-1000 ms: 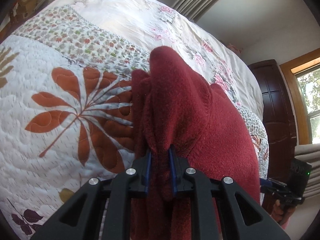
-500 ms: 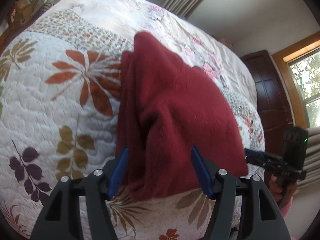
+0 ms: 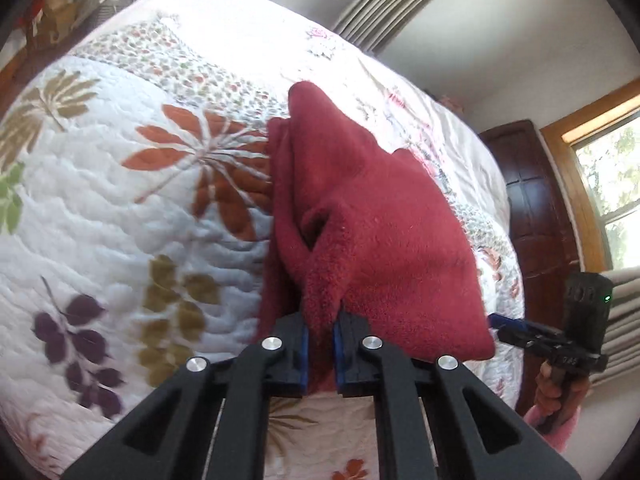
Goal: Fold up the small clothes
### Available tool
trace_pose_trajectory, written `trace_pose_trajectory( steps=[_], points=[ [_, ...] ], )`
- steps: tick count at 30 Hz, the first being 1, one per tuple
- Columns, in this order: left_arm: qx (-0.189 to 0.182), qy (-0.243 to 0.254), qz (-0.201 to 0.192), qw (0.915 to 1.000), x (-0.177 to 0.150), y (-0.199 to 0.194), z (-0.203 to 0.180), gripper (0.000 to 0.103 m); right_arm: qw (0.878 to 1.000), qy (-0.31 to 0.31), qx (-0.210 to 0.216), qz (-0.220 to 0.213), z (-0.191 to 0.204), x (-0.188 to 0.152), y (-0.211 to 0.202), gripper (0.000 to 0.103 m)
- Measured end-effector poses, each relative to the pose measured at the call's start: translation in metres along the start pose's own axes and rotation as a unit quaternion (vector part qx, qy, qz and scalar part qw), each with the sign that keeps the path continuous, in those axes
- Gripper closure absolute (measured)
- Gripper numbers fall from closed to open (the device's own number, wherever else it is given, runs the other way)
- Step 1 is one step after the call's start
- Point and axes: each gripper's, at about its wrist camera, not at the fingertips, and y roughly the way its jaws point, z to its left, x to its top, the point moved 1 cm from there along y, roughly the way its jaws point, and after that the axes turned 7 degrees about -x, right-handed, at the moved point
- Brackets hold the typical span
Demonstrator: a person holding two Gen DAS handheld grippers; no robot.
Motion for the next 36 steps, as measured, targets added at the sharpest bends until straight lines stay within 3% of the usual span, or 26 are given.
trace_pose_trajectory(
  steps=[3, 9, 10, 11, 14, 17, 20, 24, 26, 28, 31, 33, 36],
  points=[
    [0.025, 0.003, 0.033, 0.9991, -0.004, 0.024, 0.009, 0.094, 1.0, 0.008, 0.013, 0.004, 0.002, 0.001, 0.005, 0.051],
    [0.054, 0.03, 0.029, 0.9977, -0.003, 0.038, 0.002, 0.093, 0.998, 0.03, 0.029, 0.037, 0.004, -0.001, 0.036, 0.049],
    [0.055, 0.032, 0.03, 0.9975, -0.003, 0.037, 0.001, 0.093, 0.998, 0.034, 0.033, 0.045, 0.004, -0.002, 0.042, 0.054],
    [0.055, 0.035, 0.03, 0.9974, -0.004, 0.035, -0.001, 0.092, 0.997, 0.036, 0.041, 0.048, 0.006, -0.004, 0.044, 0.072],
    [0.05, 0.044, 0.028, 0.9974, -0.004, 0.03, -0.006, 0.091, 0.999, 0.019, 0.025, 0.042, 0.012, -0.008, 0.042, 0.082],
    [0.052, 0.05, 0.031, 0.9969, -0.007, 0.034, -0.007, 0.086, 0.999, -0.007, -0.016, 0.042, 0.018, -0.016, 0.043, 0.084],
    [0.053, 0.047, 0.037, 0.9968, -0.012, 0.041, 0.003, 0.08, 0.998, -0.01, -0.042, 0.053, 0.015, -0.025, 0.058, 0.083],
    [0.05, 0.043, 0.038, 0.9971, -0.013, 0.046, 0.01, 0.075, 0.998, -0.008, -0.039, 0.049, 0.012, -0.024, 0.058, 0.081],
    [0.051, 0.041, 0.039, 0.9971, -0.012, 0.047, 0.009, 0.073, 0.998, -0.012, -0.037, 0.046, 0.012, -0.023, 0.055, 0.075],
    [0.051, 0.042, 0.042, 0.997, -0.011, 0.044, 0.008, 0.065, 0.999, -0.011, -0.029, 0.042, 0.011, -0.02, 0.049, 0.07],
    [0.023, 0.037, 0.049, 0.9979, -0.006, 0.028, 0.009, 0.058, 0.999, -0.019, -0.018, 0.022, 0.013, -0.011, 0.027, 0.06],
    [0.003, 0.042, 0.038, 0.9984, 0.0, 0.009, 0.007, 0.05, 0.999, -0.025, -0.032, 0.005, 0.01, -0.002, 0.013, 0.054],
    [0.027, 0.061, 0.002, 0.9977, 0.023, -0.011, 0.002, 0.045, 0.997, -0.027, -0.07, -0.005, 0.006, 0.017, 0.007, 0.054]
  ],
)
